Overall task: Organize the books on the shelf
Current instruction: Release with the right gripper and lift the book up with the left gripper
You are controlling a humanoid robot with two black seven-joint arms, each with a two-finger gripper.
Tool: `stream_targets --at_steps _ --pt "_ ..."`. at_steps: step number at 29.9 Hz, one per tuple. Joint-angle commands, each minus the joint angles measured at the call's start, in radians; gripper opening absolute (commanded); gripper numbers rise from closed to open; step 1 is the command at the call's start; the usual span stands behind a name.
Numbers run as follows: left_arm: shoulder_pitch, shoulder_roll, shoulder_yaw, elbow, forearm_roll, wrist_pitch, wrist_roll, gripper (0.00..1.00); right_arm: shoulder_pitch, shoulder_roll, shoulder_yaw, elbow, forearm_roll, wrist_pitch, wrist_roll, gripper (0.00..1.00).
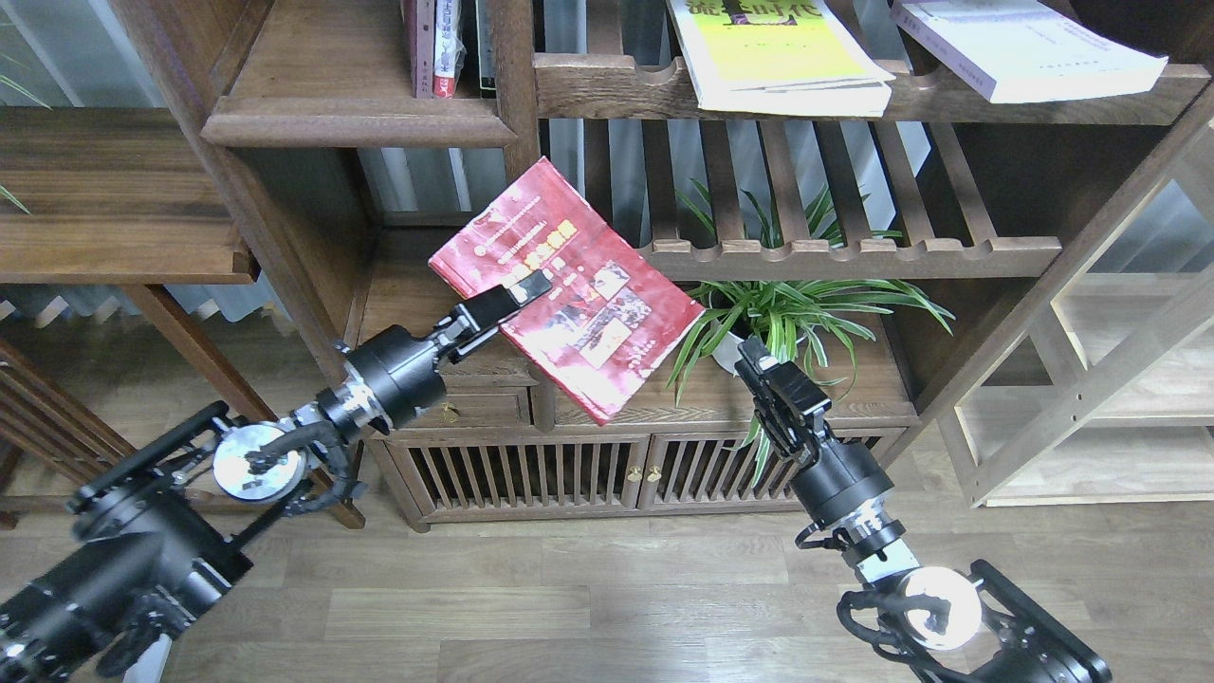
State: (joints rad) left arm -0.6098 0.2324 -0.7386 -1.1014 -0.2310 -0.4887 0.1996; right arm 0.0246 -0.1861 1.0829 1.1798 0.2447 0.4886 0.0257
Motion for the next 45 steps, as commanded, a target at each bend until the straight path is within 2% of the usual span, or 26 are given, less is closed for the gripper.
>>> stream_targets --at_steps 1,7,14,19,24,32,35,40,45 --pt "0.001 0.071 -0.001 -0.061 0.005 0.0 0.0 0.0 0.0 -0.001 0.005 0.0 -0.002 0.0 0.0 0.88" --pt "0.012 0.232 -0.037 -0.204 0.079 0.0 -0.002 0.0 0.002 -0.012 0.011 -0.014 -0.004 0.0 -0.001 0.91" --pt "0.036 0.401 -0.195 -0.394 0.197 0.0 0.001 0.0 0.011 -0.055 0.009 -0.06 -0.004 0.0 -0.001 0.95" --pt "0.044 0.528 -0.269 -0.459 0.208 0.0 0.009 0.0 0.012 -0.078 0.009 -0.089 -0.004 0.0 -0.001 0.96" --pt "0.044 0.622 -0.341 -0.466 0.216 0.0 0.009 0.0 0.014 -0.084 0.009 -0.114 -0.007 0.0 -0.001 0.98" --pt "0.044 0.659 -0.479 -0.468 0.219 0.0 0.012 0.0 0.014 -0.098 0.003 -0.132 -0.01 0.0 -0.003 0.98" --pt "0.042 0.663 -0.489 -0.466 0.225 0.0 0.024 0.0 0.023 -0.098 0.0 -0.135 -0.038 0.0 -0.003 0.98" --pt "0.044 0.676 -0.515 -0.437 0.233 0.0 0.076 0.0 0.037 -0.11 0.002 -0.141 -0.053 0.0 -0.003 0.98" --pt "0.029 0.677 -0.547 -0.423 0.234 0.0 0.086 0.0 0.051 -0.122 -0.006 -0.147 -0.056 0.0 -0.003 0.99"
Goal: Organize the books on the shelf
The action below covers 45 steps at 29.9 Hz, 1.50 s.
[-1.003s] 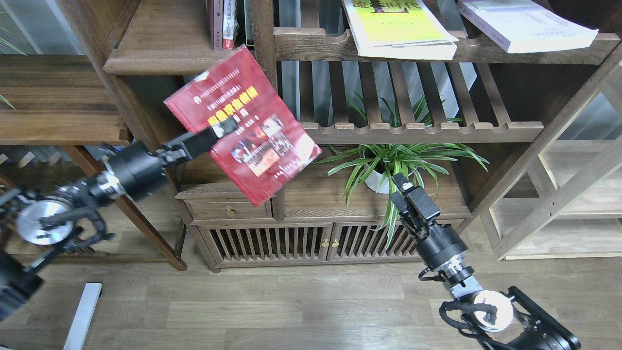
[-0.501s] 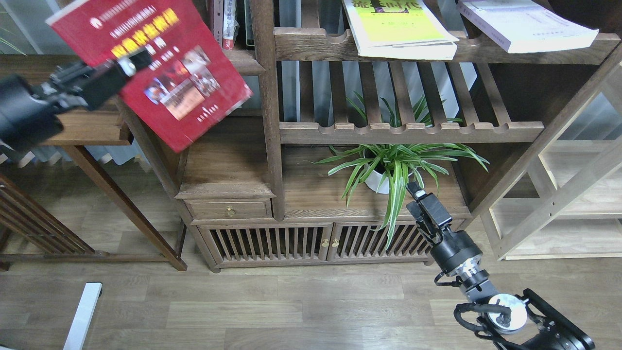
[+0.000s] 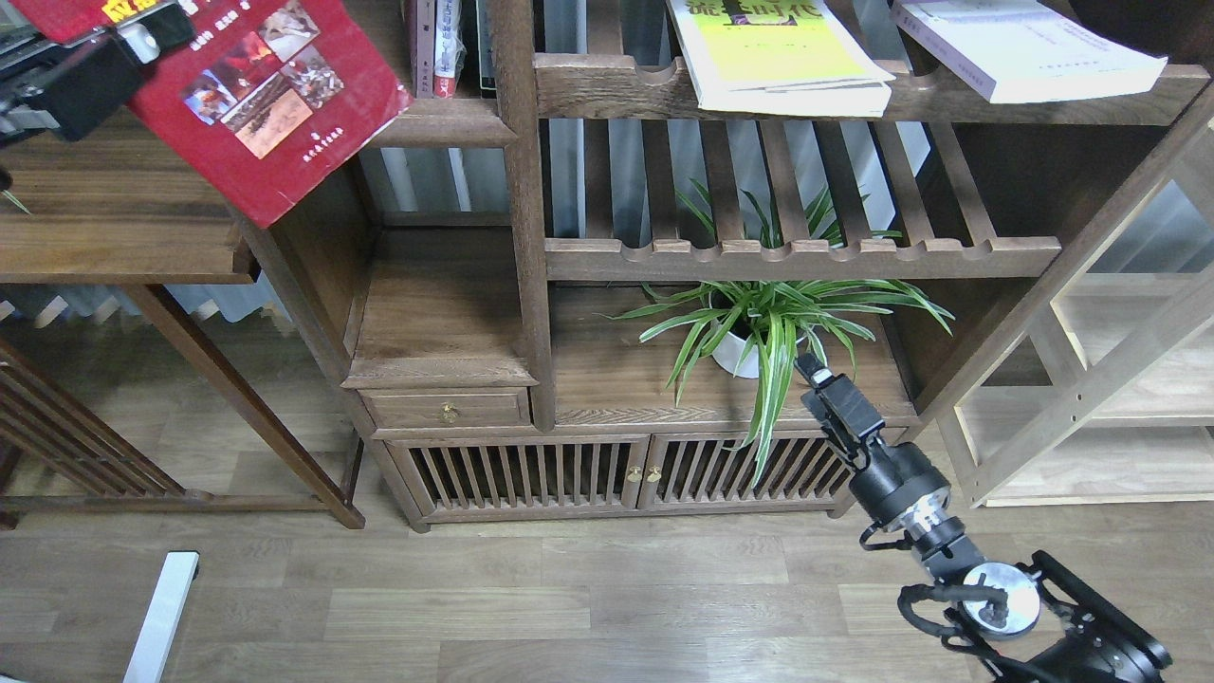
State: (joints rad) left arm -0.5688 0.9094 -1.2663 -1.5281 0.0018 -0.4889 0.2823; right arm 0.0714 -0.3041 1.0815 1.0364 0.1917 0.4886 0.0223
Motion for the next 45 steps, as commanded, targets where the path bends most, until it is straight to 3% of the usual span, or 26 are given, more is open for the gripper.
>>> stream_targets --at_steps 1,9,16,21,32,39,42,45 --pt "-0.022 0.0 -0.021 0.003 0.001 0.0 0.003 0.0 0.004 -0.006 -0.005 -0.006 -0.005 0.0 -0.001 0.99" --pt "-0.086 0.002 -0.035 0.003 0.115 0.0 0.015 0.0 0.007 -0.007 -0.009 -0.009 -0.008 0.0 -0.001 0.99" --pt "-0.088 0.026 -0.058 0.019 0.147 0.13 0.021 0.0 0.011 -0.012 -0.006 -0.009 -0.011 0.0 -0.001 0.99" --pt "-0.089 0.014 -0.042 0.019 0.187 0.179 0.024 0.0 0.01 -0.013 -0.006 -0.009 -0.011 0.0 -0.001 0.99" --pt "-0.282 -0.101 0.08 0.017 0.303 0.404 0.031 0.0 0.008 -0.09 0.009 -0.009 0.002 0.0 0.002 0.99" --pt "-0.42 -0.254 0.152 0.023 0.42 0.616 0.037 0.0 0.008 -0.141 0.014 -0.009 0.038 0.0 0.004 0.99" --pt "-0.436 -0.267 0.173 0.023 0.432 0.648 0.064 0.0 0.007 -0.156 0.032 -0.009 0.051 0.0 0.004 0.98" --pt "-0.434 -0.268 0.179 0.023 0.448 0.673 0.066 0.0 0.001 -0.162 0.049 -0.009 0.064 0.0 0.004 0.99"
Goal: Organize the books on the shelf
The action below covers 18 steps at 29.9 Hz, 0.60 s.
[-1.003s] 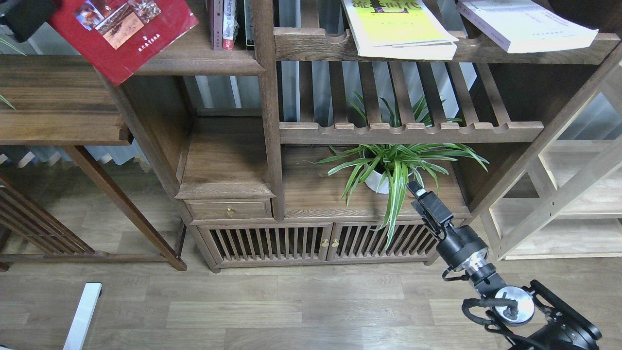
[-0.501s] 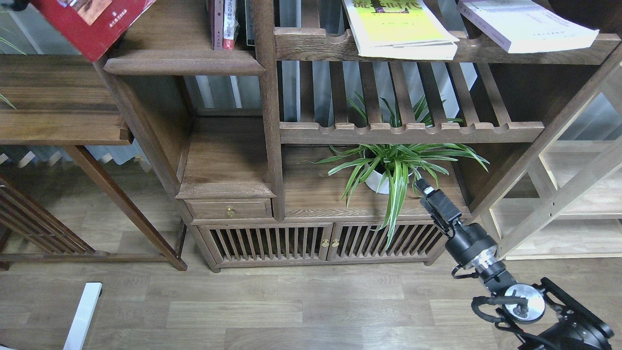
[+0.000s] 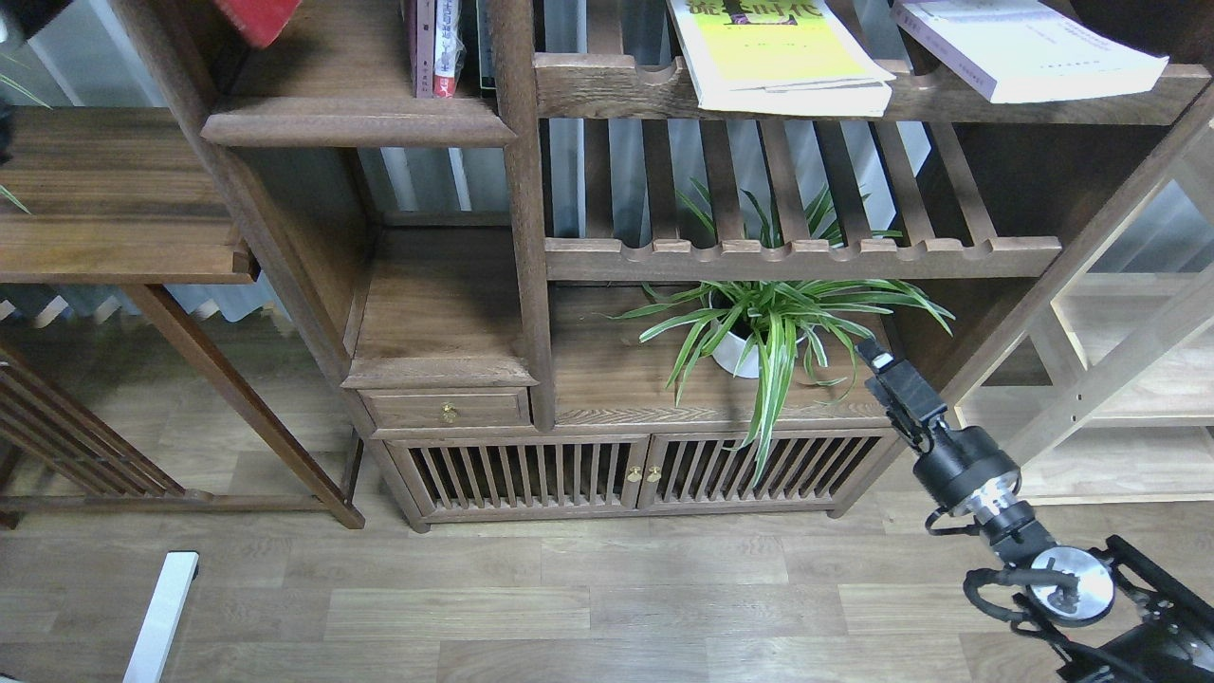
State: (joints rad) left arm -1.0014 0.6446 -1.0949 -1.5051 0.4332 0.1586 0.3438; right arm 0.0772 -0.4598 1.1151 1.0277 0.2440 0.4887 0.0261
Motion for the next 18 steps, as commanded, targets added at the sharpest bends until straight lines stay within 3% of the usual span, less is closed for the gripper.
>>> stream_targets --at_steps 1,12,18 --pt "0.0 -0.003 0.009 0.0 0.028 0.036 0.006 0.0 -0.007 -0.008 0.02 0.0 0.015 0.0 0.0 0.99" --pt "-0.025 -0.08 0.032 0.019 0.114 0.16 0.006 0.0 -0.027 -0.048 0.035 -0.001 0.06 0.0 0.001 0.99" --pt "-0.054 -0.158 0.044 0.069 0.176 0.176 0.001 0.0 -0.053 -0.062 0.037 -0.001 0.08 0.0 0.003 0.99"
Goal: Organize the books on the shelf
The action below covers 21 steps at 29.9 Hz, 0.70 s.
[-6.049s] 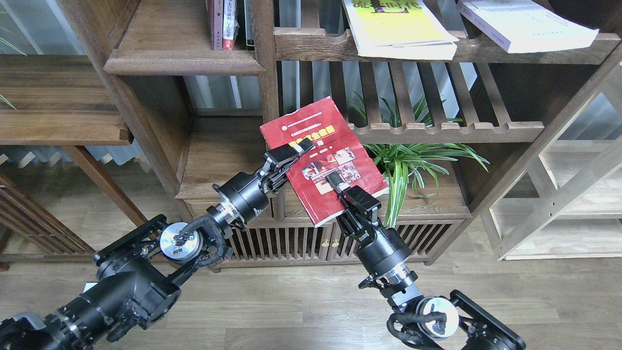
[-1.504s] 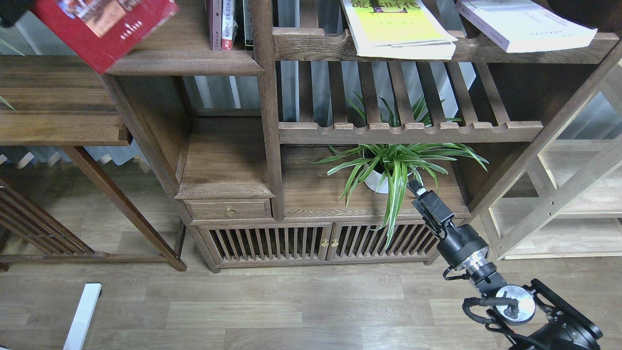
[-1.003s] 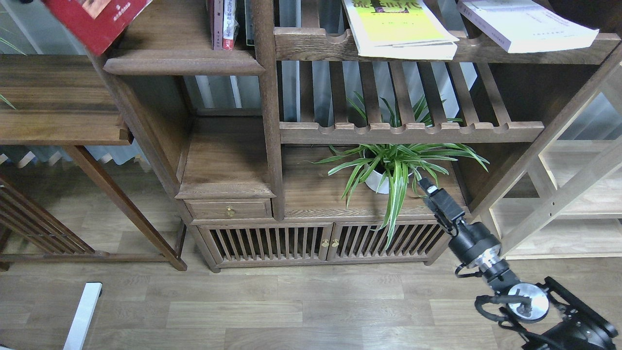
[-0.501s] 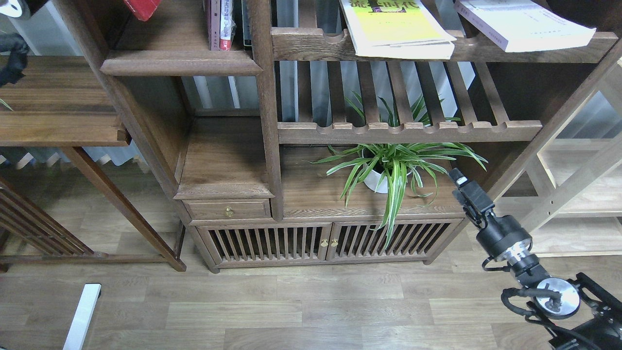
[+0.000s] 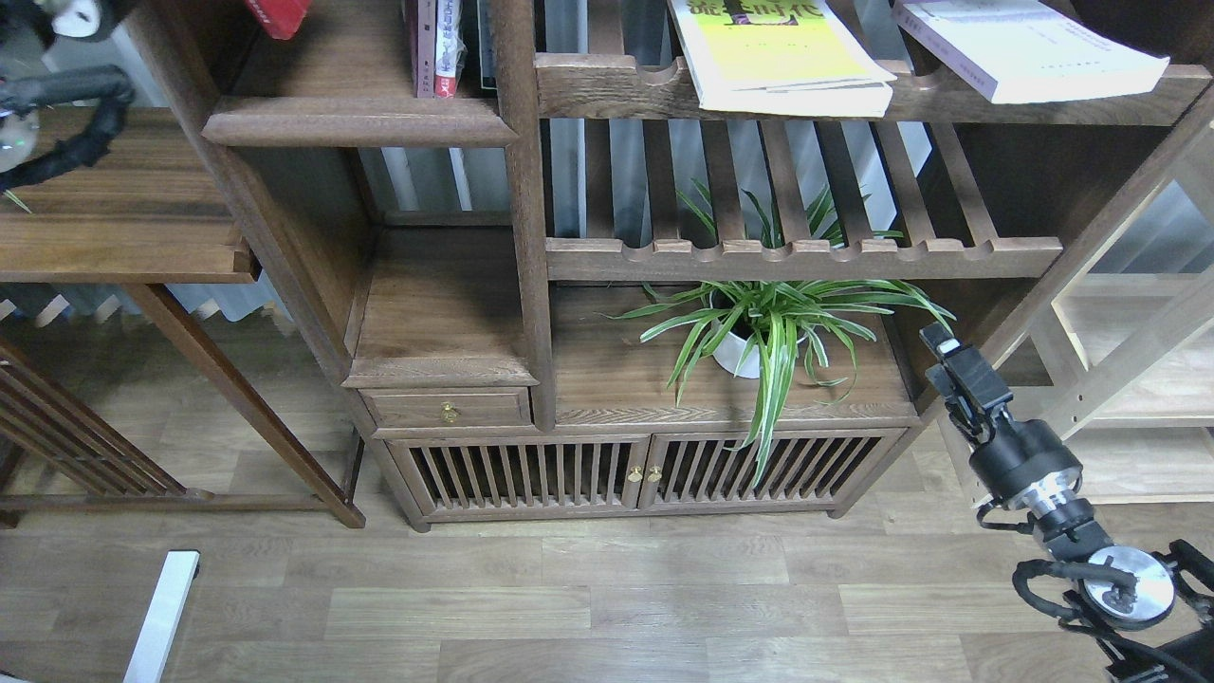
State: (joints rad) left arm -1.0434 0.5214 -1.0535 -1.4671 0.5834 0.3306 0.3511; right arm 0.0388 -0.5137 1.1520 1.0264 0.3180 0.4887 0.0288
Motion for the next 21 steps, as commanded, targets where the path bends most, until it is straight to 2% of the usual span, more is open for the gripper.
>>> stream_targets --at_steps 1,7,10,21 --pt "-0.024 -0.047 0.004 0.051 0.03 0.004 -0.012 0.0 -0.014 -0.008 0.0 0.0 0.006 0.0 0.0 0.99" --pt "-0.101 -0.095 0.044 0.155 0.039 -0.008 -0.017 0.0 -0.028 -0.012 0.0 0.0 0.006 0.0 -0.001 0.99" --pt "-0.122 -0.1 0.062 0.201 0.039 -0.011 -0.038 0.0 -0.034 -0.023 0.003 0.0 0.007 0.0 0.002 0.98" --pt "-0.118 -0.13 0.086 0.277 0.03 -0.01 -0.052 0.01 -0.048 -0.029 0.008 0.0 0.021 0.0 0.003 0.98"
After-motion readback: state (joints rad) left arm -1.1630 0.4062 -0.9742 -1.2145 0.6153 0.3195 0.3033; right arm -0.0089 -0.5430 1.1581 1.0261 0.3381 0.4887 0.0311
